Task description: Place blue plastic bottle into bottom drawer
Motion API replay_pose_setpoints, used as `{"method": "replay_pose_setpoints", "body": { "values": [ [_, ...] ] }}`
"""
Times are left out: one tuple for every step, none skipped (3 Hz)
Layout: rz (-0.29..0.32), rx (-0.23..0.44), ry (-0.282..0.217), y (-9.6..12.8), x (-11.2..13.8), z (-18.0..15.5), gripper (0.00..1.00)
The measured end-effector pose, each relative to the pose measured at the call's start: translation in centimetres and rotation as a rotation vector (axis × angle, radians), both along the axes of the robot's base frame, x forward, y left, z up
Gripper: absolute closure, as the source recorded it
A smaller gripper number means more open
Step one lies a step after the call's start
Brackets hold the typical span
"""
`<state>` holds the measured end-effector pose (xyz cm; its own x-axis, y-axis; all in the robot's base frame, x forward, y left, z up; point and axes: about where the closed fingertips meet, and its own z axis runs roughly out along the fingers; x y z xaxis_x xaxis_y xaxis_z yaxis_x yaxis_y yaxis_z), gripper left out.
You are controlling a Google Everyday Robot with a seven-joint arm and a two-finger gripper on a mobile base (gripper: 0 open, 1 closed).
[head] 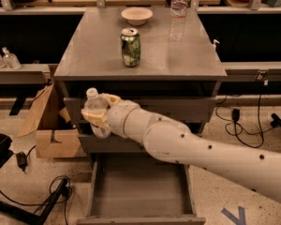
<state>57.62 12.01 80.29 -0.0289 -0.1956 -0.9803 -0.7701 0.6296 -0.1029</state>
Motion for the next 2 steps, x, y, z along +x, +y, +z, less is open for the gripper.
{"method": "replay_pose_setpoints", "body": {
  "values": [
    [0.07,0.004,-0.116,0.5,-0.7,-1.4,1.0],
    [0.17,-0.039,-0.124,0.5,-0.6,-6.4,1.0]
  ]
}}
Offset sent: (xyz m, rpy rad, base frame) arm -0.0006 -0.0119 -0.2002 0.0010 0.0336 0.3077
